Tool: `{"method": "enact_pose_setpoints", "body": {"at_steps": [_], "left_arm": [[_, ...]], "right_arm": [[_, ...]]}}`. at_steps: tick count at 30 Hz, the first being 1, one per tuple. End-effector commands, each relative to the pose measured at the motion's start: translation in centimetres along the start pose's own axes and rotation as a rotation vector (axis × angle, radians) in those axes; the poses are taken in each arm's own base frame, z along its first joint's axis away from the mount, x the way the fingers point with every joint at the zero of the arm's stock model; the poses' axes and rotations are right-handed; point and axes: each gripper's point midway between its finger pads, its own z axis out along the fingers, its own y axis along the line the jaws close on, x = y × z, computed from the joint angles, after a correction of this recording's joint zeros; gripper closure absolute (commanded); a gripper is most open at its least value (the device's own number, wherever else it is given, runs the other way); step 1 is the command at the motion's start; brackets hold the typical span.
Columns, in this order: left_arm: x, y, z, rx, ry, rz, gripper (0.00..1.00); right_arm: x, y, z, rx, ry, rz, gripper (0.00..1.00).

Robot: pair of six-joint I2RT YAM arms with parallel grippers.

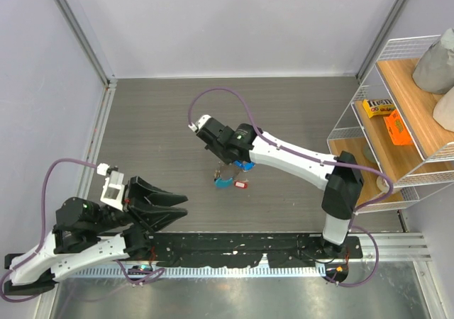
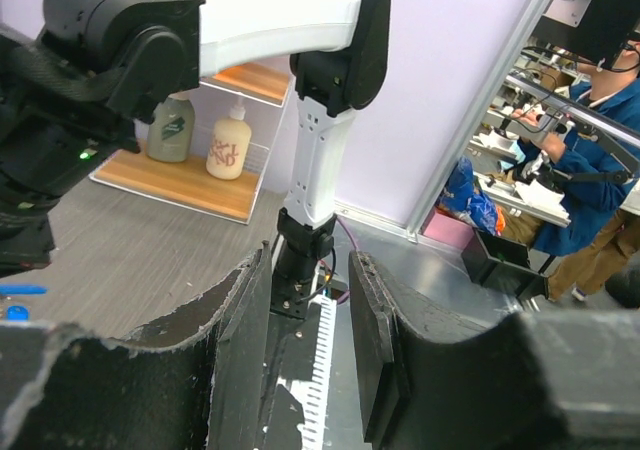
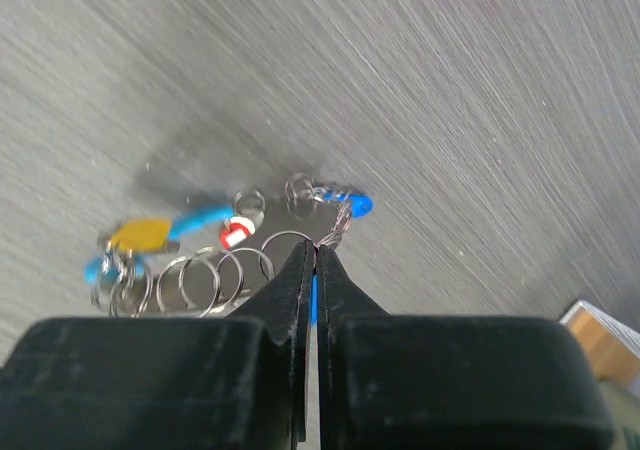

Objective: Put the keys on the keyring

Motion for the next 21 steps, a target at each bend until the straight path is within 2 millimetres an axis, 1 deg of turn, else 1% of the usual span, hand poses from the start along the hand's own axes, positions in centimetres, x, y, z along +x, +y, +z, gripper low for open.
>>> {"method": "enact_pose_setpoints", "body": {"at_steps": [1,2,6,7,8,9,10,11,13,17,19,20,21], "left_arm": [[-0.2,0.3,-0.1,-0.019,-0.015,-0.002,0.58],[-0.2,0.4,0.0,-0.023,-0.013,-0.004,0.58],[0.0,0.6,0.2,-0.031,-0.008,-0.005,0.58],[0.2,0.7,0.3,-0.033,-0.003,-0.006,0.58],[0.3,0.9,0.4,-0.039,0.0,-0.006,0.58],[0.4,0.9,0.5,-0.043,0.003,-0.007,0.58],[0.4,1.0,0.6,-0.045,0.006,-0.006,0.58],[0.5,1.0,0.7,-0.046,0.008,-0.006,0.58],[0.4,1.1,0.8,-0.049,0.011,-0.004,0.59],[1.0,1.8,1.0,-0.083,0.028,0.0,0.59],[1.3,2.4,1.0,-0.11,0.036,0.005,0.59],[1.4,2.7,1.0,-0.122,0.041,0.011,0.58],[1.4,2.8,1.1,-0.132,0.041,0.013,0.58]], "right_arm": [[-1.2,0.6,3.6,-0.017,-0.019,0.035,0.95],[-1.2,0.4,4.6,-0.008,-0.01,0.043,0.95],[-1.6,-0.8,7.2,0.02,-0.004,0.083,0.95],[-1.7,-0.8,7.8,0.019,-0.002,0.09,0.95],[-2.1,-0.8,8.4,0.019,-0.011,0.096,0.94],[-2.9,-0.9,8.6,0.019,-0.032,0.105,0.95],[-2.8,-0.7,9.2,0.022,-0.026,0.106,0.95],[-3.5,-0.8,9.1,0.017,-0.042,0.113,0.94],[-4.0,-0.5,9.6,0.007,-0.049,0.119,0.94],[-5.0,-0.6,8.7,-0.007,-0.093,0.133,0.94],[-5.4,-1.1,7.7,-0.007,-0.124,0.143,0.8],[-5.7,-1.2,7.1,-0.006,-0.139,0.15,0.65],[-5.8,-1.7,6.2,-0.002,-0.162,0.162,0.6]]}}
